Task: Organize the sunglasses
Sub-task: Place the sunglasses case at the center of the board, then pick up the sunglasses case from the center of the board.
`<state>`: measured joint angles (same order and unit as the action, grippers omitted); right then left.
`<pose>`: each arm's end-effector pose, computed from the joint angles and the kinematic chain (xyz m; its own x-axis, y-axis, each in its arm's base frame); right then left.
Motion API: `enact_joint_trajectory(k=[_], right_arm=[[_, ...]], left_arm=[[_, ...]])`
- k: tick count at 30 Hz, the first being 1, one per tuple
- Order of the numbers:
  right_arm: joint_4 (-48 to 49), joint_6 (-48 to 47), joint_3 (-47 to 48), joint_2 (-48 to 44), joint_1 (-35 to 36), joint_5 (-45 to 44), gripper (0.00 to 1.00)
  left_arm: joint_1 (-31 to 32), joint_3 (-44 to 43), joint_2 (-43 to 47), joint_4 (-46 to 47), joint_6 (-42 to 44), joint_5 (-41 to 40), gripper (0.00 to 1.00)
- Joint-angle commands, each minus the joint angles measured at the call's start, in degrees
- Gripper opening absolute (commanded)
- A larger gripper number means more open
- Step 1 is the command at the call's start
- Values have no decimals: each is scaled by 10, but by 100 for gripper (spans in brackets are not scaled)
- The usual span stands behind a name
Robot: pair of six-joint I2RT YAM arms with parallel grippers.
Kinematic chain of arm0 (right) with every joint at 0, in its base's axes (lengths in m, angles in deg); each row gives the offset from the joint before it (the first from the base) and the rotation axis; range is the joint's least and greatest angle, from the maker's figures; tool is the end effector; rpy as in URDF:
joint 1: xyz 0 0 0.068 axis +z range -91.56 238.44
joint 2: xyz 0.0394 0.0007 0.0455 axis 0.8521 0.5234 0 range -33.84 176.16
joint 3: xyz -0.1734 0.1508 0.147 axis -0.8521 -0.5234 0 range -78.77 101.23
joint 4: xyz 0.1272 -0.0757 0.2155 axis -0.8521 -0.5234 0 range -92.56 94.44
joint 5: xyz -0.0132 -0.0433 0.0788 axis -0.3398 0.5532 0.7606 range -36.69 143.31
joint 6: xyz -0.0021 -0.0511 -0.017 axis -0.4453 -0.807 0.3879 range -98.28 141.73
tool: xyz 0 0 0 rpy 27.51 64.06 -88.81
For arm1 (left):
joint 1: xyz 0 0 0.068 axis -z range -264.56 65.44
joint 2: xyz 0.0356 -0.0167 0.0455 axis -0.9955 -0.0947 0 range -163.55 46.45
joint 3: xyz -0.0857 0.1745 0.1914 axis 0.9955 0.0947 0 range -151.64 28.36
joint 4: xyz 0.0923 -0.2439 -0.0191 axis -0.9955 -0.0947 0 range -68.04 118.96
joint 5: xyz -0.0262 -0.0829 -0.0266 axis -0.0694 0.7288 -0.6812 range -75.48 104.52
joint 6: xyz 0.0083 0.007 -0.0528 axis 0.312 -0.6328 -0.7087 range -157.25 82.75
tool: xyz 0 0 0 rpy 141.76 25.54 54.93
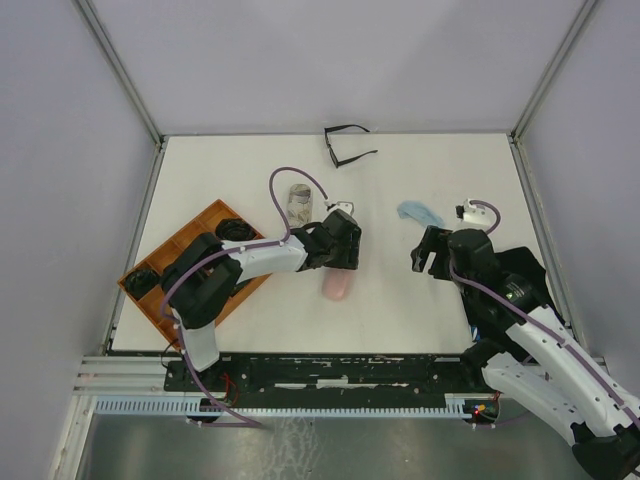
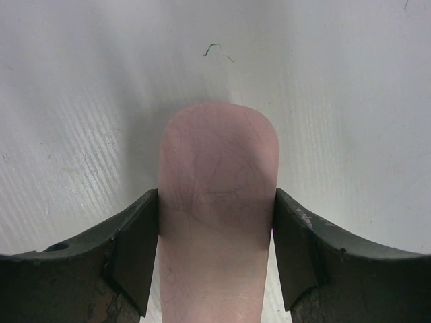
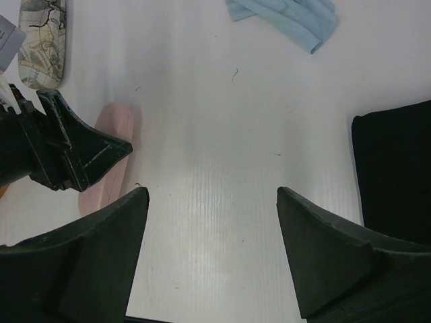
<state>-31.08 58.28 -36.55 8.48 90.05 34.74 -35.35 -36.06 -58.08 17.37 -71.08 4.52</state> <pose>0.1401 0.0728 0.2880 -0.5632 0.3164 -0.7634 0.0734 0.9393 0.3352 0.2528 -0.2837 0.1714 -0.8019 0.0903 -0.5906 0.2757 0.9329 -0.2317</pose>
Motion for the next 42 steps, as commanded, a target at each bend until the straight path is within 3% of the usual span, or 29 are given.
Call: enact_joint_trajectory(k=[1,6,11,19,25,33,42], right_arm=[[22,-16,11,-2,2,3,86],[22,-21,12,0,2,9,87],[23,-25,12,2,2,13,87],[28,-13,6,8,1,10,88],[40,8,11,41,2,8,86],[101,77,36,160,11,36,85],[128,188,121,351,132,-51,87]], left_arm=[[0,-9,-9,20,27,-13,62],[0,-16,-15,9,36,-9,78],[1,-19,-9,-1,43,-4,86],[1,2,34,-6,39,20,89],[-2,55,132,7,22,-19,90],[-13,130,302,9,62,-95,90],[-13,180,417,-21,120,-169,91]])
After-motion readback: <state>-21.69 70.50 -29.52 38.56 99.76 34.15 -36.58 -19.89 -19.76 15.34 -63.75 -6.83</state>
